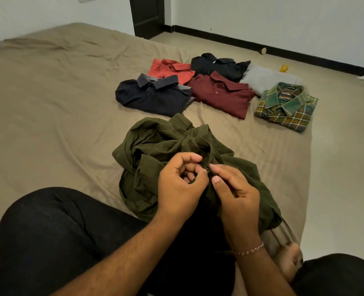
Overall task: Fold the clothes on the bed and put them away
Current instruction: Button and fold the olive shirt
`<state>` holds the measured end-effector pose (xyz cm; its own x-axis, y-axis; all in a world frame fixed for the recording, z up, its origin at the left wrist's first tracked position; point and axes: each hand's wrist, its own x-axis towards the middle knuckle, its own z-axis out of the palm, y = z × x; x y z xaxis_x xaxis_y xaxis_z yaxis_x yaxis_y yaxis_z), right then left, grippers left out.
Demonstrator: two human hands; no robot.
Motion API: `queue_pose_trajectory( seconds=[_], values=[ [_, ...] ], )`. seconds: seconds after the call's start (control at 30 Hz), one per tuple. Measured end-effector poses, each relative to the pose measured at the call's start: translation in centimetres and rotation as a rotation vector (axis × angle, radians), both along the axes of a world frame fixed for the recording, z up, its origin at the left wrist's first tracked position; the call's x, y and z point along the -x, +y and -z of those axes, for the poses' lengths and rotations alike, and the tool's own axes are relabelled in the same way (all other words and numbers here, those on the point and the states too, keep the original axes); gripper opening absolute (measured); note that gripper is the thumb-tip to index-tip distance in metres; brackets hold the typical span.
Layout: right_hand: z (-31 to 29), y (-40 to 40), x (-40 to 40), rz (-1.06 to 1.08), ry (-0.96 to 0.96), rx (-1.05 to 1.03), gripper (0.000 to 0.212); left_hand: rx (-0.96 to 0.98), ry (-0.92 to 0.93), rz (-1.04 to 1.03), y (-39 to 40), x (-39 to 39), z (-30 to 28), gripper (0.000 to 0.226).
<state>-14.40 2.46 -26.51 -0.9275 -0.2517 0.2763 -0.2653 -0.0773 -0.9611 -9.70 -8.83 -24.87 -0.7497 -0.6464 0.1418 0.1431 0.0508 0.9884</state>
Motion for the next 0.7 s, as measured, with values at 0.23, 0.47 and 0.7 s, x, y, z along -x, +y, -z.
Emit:
queue_pose_trajectory(
  seconds=[0.23,0.47,0.7],
  values=[
    [0.4,0.5,0.6,0.029,0.188,-0.139,0.025,-0.024,-0.072,0.110,-1.0,0.3,-0.1,0.021],
    [0.6,1.1,1.6,-0.127,0.161,-0.186,0.029,-0.065,-0.173,0.318,-3.0,0.4,-0.5,0.021],
    [1.2,0.3,1.0,0.015,0.242,-0.254,0.023,0.017,-0.216,0.223,-2.7,0.1,-0.7,0.012]
  ],
)
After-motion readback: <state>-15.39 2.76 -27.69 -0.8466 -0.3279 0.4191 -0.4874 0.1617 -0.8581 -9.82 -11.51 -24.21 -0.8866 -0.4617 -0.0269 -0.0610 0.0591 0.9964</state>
